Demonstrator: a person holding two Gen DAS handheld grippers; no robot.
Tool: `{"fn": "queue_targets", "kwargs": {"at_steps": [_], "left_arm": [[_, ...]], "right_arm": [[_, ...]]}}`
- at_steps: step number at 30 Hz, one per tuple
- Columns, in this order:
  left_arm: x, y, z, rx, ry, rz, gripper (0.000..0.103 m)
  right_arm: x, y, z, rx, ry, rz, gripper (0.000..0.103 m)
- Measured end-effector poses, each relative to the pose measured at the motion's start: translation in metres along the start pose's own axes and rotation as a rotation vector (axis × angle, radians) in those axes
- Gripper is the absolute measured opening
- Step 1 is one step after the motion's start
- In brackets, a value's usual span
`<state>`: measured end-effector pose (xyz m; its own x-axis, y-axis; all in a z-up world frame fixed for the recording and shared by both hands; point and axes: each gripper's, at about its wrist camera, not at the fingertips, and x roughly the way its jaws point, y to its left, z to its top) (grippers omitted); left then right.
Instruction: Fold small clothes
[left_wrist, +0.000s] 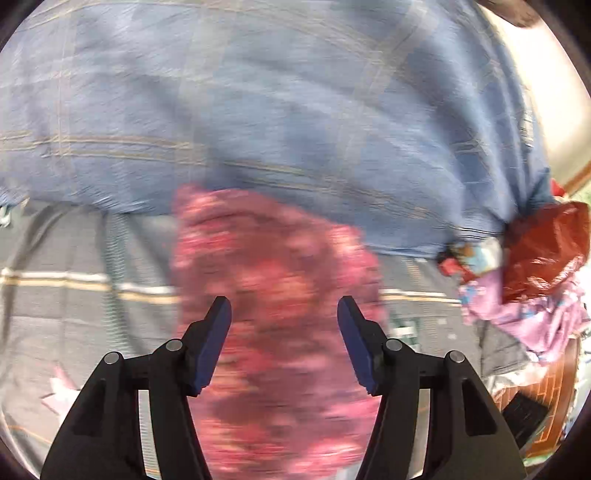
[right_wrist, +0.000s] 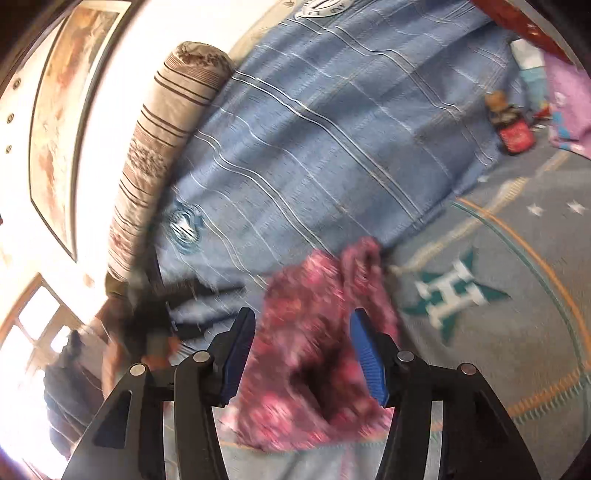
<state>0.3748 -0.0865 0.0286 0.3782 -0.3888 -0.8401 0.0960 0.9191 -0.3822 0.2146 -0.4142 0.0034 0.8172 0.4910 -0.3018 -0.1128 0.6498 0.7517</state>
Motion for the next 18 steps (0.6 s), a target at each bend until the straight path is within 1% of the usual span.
{"fn": "queue_targets", "kwargs": {"at_steps": [1, 2, 3, 4, 6, 7, 9, 10, 11, 12, 13, 14, 15, 16, 17, 18], "left_arm": [[0.005, 0.013, -0.001, -0.036, 0.015, -0.003, 0.059], [0.011, 0.025, -0.003, -0.074, 0.03, -0.022, 0.059], [0.019, 0.037, -0.005, -0.119, 0.049, -0.057, 0.059], [0.027, 0.047, -0.008, -0.161, 0.068, -0.096, 0.059], [0.038, 0.058, -0.012, -0.205, 0.092, -0.151, 0.059], [0.043, 0.058, -0.013, -0.204, 0.097, -0.157, 0.059], [0.05, 0.055, -0.013, -0.177, 0.096, -0.14, 0.059], [0.052, 0.054, -0.011, -0.168, 0.094, -0.131, 0.059], [0.054, 0.054, -0.01, -0.166, 0.095, -0.131, 0.059], [0.057, 0.054, -0.008, -0.175, 0.099, -0.139, 0.059], [0.056, 0.055, -0.008, -0.183, 0.097, -0.153, 0.059], [0.054, 0.054, -0.008, -0.183, 0.085, -0.173, 0.059], [0.051, 0.055, -0.007, -0.176, 0.075, -0.172, 0.059], [0.05, 0.055, -0.008, -0.169, 0.066, -0.167, 0.059], [0.05, 0.054, -0.008, -0.165, 0.056, -0.163, 0.059], [0.05, 0.055, -0.008, -0.159, 0.048, -0.147, 0.059]], "right_arm": [[0.014, 0.004, 0.006, -0.01, 0.043, 0.03, 0.057], [0.033, 0.007, 0.011, -0.021, 0.114, 0.049, 0.057], [0.054, 0.008, 0.014, -0.024, 0.177, 0.054, 0.056], [0.077, 0.01, 0.017, -0.033, 0.236, 0.034, 0.056], [0.113, 0.011, 0.02, -0.085, 0.304, -0.05, 0.055], [0.131, 0.009, 0.024, -0.12, 0.31, -0.141, 0.055], [0.147, 0.005, 0.025, -0.181, 0.335, -0.245, 0.056], [0.16, 0.003, 0.025, -0.198, 0.368, -0.291, 0.056], [0.173, -0.002, 0.023, -0.2, 0.426, -0.318, 0.056], [0.184, -0.004, 0.022, -0.2, 0.472, -0.321, 0.051], [0.188, -0.004, 0.022, -0.205, 0.488, -0.294, 0.041], [0.187, 0.001, 0.026, -0.206, 0.492, -0.221, 0.004], [0.185, 0.004, 0.03, -0.201, 0.484, -0.188, 0.006], [0.172, 0.009, 0.039, -0.197, 0.423, -0.14, 0.006], [0.167, 0.009, 0.046, -0.199, 0.393, -0.129, 0.006], [0.163, 0.005, 0.051, -0.203, 0.366, -0.15, 0.005]]}}
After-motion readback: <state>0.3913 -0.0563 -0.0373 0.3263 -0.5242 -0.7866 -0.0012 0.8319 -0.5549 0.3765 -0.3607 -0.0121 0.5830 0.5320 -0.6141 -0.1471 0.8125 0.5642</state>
